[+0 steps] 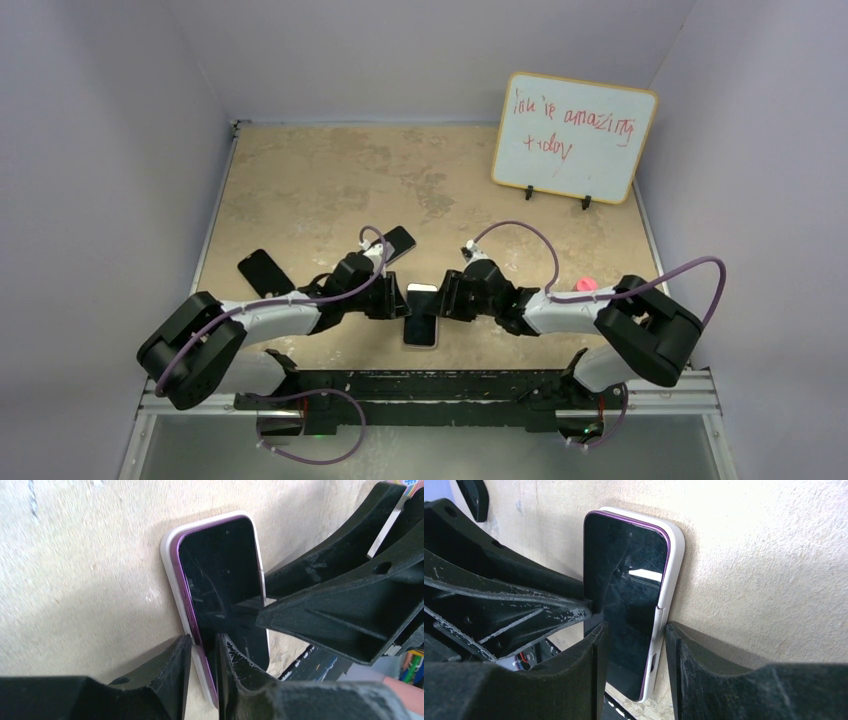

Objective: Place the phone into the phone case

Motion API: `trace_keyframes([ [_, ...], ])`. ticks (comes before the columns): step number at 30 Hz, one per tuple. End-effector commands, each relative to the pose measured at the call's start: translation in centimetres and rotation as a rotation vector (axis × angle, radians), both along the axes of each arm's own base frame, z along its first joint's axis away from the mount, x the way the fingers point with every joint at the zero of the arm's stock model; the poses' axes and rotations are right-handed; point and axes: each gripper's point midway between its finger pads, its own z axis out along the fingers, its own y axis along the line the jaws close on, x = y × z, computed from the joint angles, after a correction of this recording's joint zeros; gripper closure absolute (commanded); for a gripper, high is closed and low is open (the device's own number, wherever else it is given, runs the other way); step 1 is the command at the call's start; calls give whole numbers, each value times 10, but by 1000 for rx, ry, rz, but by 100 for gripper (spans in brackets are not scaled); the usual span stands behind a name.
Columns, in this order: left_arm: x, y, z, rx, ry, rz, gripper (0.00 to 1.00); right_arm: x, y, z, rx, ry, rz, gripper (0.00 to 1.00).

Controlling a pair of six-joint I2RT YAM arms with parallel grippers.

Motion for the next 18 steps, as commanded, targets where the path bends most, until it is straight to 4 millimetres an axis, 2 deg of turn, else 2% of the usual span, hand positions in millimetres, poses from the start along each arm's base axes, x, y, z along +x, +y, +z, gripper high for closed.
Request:
trace_keyframes([
  [1,-15,4,-2,18,63,-6,73,5,6,18,77,-43,-13,54],
  [11,-21,8,-7,32,88,-4,80,8,12,21,109,-24,-23,53],
  [18,-25,2,-3,-20,102,-9,85,7,21,38,186,-22,-8,53],
])
